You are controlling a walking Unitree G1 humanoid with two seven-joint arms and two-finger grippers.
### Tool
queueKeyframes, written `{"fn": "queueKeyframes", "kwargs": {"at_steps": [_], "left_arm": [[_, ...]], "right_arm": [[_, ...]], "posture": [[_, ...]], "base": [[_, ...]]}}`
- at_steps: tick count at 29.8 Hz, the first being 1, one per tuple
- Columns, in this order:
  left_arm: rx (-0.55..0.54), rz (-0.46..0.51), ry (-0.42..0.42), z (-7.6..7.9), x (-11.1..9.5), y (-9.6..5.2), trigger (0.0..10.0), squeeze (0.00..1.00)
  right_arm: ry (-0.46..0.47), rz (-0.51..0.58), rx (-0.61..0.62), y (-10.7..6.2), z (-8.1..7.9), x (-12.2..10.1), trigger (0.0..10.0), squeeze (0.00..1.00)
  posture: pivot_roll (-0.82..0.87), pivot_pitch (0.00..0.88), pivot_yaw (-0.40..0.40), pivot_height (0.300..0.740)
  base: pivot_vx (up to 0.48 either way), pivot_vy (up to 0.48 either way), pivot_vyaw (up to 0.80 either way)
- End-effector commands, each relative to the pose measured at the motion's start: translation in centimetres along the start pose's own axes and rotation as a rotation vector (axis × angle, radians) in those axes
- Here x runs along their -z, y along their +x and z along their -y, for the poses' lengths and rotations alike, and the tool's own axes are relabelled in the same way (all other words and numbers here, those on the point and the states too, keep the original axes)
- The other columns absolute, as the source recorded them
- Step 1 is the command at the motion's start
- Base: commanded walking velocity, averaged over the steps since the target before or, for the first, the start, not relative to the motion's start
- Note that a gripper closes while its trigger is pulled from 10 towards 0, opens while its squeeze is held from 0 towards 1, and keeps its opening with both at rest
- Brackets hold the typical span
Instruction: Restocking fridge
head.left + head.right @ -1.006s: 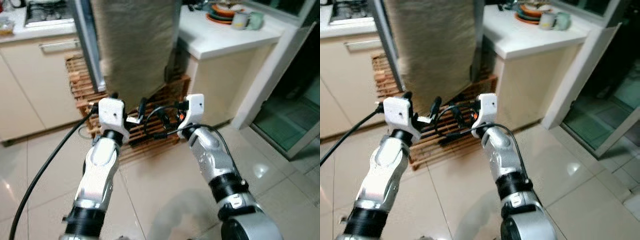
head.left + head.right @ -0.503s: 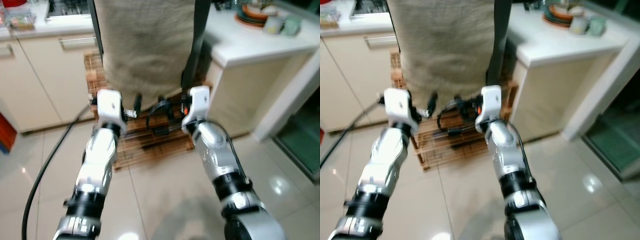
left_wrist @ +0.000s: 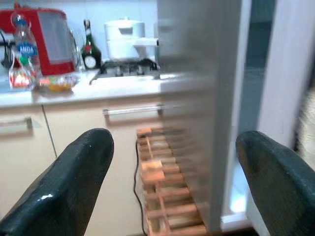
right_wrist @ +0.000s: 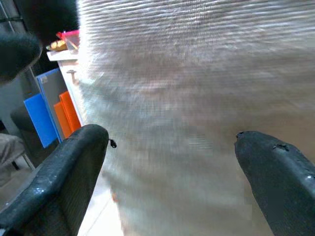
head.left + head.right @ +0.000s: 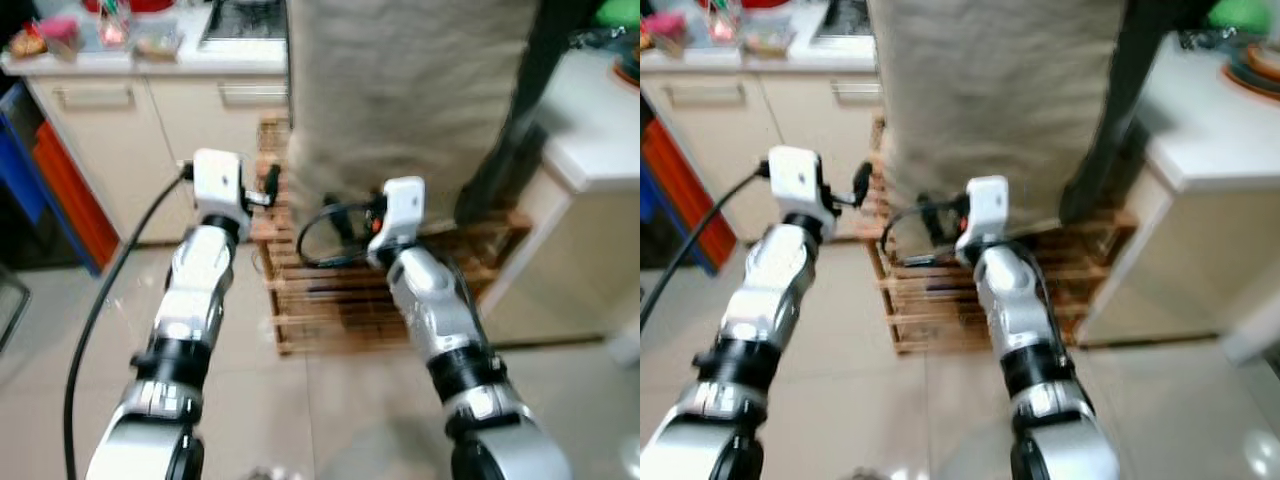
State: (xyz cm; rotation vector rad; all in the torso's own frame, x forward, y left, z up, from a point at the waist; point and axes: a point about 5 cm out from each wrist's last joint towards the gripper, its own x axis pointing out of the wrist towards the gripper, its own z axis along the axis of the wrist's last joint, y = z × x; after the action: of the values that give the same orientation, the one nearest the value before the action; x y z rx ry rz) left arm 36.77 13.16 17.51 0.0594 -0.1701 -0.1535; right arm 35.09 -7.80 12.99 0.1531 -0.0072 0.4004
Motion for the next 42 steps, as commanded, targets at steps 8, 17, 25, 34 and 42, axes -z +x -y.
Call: {"fn": "queueKeyframes", "kwargs": {"at_steps": [8, 17, 25, 34, 42], "left_arm": [[0.040, 0.030, 0.076, 0.8, -0.7, 1.1, 10.0, 0.00], [0.048, 0.032, 0.031, 0.6, 0.4, -0.7, 10.0, 0.00], [0.075, 0.020, 0.036, 1.1, 1.5, -2.1, 10.0, 0.00], [0.102, -0.102, -0.019, 1.2, 4.8, -4.2, 10.0, 0.00], [-0.028, -0.301, -0.103, -1.5, 8.7, -7.6, 10.0, 0.00]], "right_arm": [[-0.001, 0.016, 0.062, 0.4, 0.8, -0.6, 10.0, 0.00], [0.007, 0.025, 0.086, -0.1, 1.2, -0.2, 10.0, 0.00], [-0.072, 0.060, 0.092, -0.7, 1.1, -0.1, 10.0, 0.00], [-0.154, 0.000, 0.378, -4.4, 6.8, 2.3, 10.0, 0.00], [-0.196, -0.078, 0.523, -8.5, 10.3, 4.5, 10.0, 0.00]], "posture": [[-0.14, 0.000, 0.042, 0.740], [-0.13, 0.000, 0.055, 0.740], [-0.11, 0.000, 0.032, 0.740], [-0.12, 0.000, 0.027, 0.740], [-0.13, 0.000, 0.040, 0.740]], "base": [[0.326, 0.000, 0.37], [0.000, 0.000, 0.00], [0.000, 0.000, -0.10], [0.000, 0.000, -0.78], [0.000, 0.000, -0.79]]}}
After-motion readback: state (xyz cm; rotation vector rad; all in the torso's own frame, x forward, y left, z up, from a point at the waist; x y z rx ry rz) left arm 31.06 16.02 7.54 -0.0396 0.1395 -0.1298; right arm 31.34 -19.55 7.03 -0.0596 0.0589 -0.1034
